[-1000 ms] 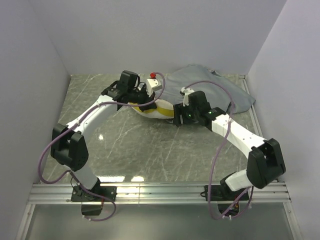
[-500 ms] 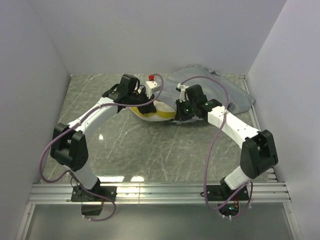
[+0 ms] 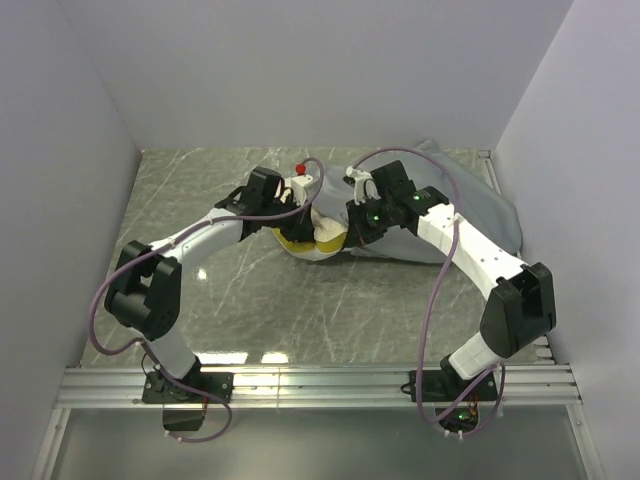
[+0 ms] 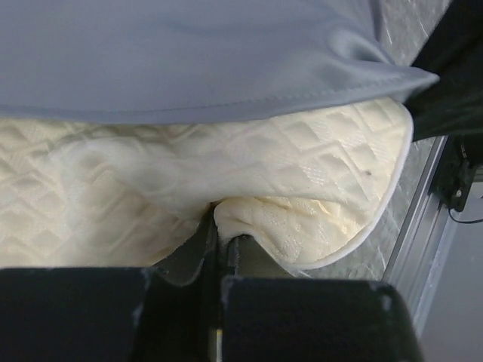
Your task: Put the pillow into the pillowcase
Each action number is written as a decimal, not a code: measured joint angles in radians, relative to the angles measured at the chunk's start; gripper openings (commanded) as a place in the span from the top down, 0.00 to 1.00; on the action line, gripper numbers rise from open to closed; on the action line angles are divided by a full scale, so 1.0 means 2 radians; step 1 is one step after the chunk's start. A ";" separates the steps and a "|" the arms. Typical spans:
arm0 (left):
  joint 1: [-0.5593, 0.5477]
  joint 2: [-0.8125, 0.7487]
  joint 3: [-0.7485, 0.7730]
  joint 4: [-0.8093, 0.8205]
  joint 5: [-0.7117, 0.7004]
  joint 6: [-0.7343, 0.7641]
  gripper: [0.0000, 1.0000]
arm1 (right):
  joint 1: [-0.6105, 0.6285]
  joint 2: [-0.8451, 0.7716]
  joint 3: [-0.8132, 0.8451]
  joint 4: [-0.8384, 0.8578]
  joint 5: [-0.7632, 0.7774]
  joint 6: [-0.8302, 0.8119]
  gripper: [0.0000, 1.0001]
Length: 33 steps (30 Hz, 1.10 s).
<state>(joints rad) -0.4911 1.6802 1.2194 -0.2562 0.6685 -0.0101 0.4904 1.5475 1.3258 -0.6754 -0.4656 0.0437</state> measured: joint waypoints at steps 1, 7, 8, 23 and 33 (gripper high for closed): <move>-0.001 0.003 -0.002 0.006 0.000 -0.007 1.00 | 0.001 0.000 0.000 -0.005 0.001 -0.004 0.92; -0.002 0.010 -0.031 0.036 0.004 -0.028 1.00 | 0.009 -0.001 -0.023 -0.026 -0.004 -0.017 0.81; -0.003 0.010 -0.035 0.038 0.004 -0.028 1.00 | 0.012 -0.002 -0.028 -0.027 -0.007 -0.018 0.86; -0.011 0.009 -0.077 0.150 0.036 -0.132 1.00 | 0.030 -0.016 -0.060 0.005 -0.063 0.005 1.00; -0.059 0.018 -0.125 0.373 0.006 -0.370 0.62 | 0.057 -0.087 -0.058 0.054 -0.165 0.040 1.00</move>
<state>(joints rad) -0.6094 1.7157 0.9703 0.4904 0.6815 -0.7502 0.6041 1.3743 1.2098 -0.5671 -0.7952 0.1242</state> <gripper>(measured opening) 0.200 0.006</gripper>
